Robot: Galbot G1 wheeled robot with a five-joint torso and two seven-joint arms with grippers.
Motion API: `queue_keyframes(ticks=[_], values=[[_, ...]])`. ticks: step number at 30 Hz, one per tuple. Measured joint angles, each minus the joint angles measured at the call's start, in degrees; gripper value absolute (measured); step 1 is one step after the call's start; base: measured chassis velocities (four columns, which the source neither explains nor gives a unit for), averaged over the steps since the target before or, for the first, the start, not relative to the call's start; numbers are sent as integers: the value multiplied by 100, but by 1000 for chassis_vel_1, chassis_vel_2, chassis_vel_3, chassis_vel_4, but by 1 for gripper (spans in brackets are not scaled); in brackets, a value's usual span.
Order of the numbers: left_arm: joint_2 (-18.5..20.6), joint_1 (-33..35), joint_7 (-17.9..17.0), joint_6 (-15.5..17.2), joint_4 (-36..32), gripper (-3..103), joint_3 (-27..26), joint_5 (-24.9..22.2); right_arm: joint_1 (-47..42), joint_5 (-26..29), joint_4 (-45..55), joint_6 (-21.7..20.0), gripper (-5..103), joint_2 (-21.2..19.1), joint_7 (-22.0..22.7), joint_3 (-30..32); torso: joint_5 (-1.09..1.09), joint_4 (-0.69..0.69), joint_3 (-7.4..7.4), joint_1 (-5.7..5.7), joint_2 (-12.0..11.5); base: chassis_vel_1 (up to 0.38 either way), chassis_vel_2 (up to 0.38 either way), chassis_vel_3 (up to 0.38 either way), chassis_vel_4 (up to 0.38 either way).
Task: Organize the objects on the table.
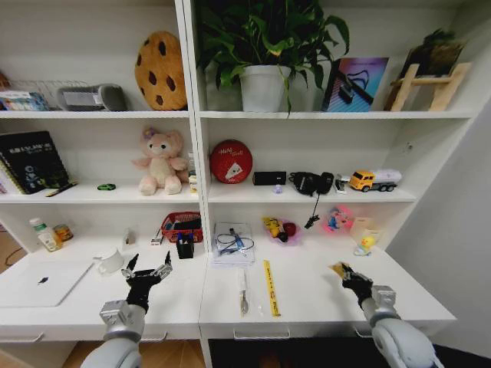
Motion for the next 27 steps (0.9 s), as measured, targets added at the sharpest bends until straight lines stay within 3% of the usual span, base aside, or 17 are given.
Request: queue_keyframes(ticks=[4,6,9,15,27], values=[[0,0,0,0,0,100,0,0,282,261,-200,98,0,-189,-275,-274,-1,1,0,0,0,0,0,0,0],[0,0,0,0,0,100,0,0,750,574,-571,331,0,-424,-452,-747,1,2,0,0,0,0,0,0,0],[0,1,-2,0,0,100,0,0,999,649,-746,410,0,-518,-491,-925,-1,2,0,0,0,0,0,0,0],[0,1,0,0,0,100,0,0,2315,1139,-1697,597,0,-843,-487,-1713,-1,2,1,0,0,0,0,0,0],[0,0,-2,0,0,100,0,0,4067,2075,-3356,790,0,-834,-460,-2827,0,2,1,1,0,0,0,0,0]])
